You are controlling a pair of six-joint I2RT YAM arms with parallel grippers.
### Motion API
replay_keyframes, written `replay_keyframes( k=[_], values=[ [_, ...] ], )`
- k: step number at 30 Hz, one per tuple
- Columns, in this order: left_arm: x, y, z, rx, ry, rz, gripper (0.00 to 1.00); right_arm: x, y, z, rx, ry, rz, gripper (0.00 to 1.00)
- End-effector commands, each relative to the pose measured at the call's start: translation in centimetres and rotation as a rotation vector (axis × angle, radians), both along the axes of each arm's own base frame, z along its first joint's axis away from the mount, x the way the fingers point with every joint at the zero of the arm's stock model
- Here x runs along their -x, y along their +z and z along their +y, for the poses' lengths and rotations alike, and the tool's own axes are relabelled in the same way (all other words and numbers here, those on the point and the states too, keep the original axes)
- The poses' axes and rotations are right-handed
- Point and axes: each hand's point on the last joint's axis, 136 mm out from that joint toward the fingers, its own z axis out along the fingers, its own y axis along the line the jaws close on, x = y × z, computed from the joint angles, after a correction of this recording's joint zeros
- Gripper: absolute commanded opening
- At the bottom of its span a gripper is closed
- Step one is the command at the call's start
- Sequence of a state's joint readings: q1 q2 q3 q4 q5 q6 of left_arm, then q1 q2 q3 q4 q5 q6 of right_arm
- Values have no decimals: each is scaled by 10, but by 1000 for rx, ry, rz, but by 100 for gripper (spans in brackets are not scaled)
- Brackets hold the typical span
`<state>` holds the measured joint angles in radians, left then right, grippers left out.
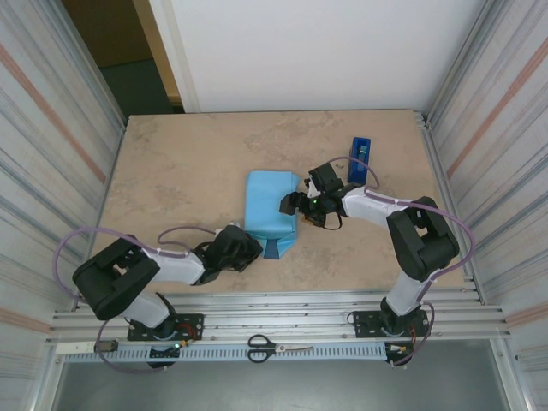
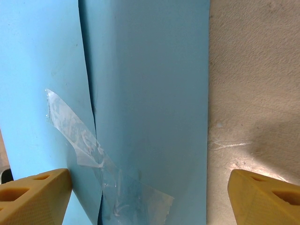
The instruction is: Wrap the gift box in paper
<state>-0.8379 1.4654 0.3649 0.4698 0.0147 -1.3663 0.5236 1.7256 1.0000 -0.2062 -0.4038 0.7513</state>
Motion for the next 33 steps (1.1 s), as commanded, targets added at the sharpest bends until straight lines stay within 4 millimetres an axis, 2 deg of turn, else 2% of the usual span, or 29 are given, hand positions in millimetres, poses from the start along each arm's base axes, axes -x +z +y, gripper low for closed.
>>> replay_keyframes(
  k=[1, 7, 15, 20, 24, 27, 29, 33],
  values=[
    [-2, 4, 3, -42, 15, -5, 0, 26, -23, -14, 99, 2, 103, 85],
    [-2, 2, -10, -24, -21, 0, 0, 27, -24, -15, 102, 1, 108, 85],
    [9, -6, -9, -63, -22, 29, 0, 29, -25, -17, 110, 0, 109, 85],
    [16, -18, -10, -60, -33, 64, 0, 29, -27, -17, 113, 0, 114, 85],
    [17, -18, -13, -54, -48, 67, 0, 28, -26, -16, 112, 0, 113, 85],
    [13, -6, -14, -47, -58, 18, 0, 27, -25, -15, 110, -1, 110, 85],
    [6, 16, -15, -33, -70, -63, 0, 26, -24, -15, 110, -2, 109, 85],
    [1, 48, 2, -98, -55, -161, 0, 26, -24, -15, 112, -2, 109, 85]
  ],
)
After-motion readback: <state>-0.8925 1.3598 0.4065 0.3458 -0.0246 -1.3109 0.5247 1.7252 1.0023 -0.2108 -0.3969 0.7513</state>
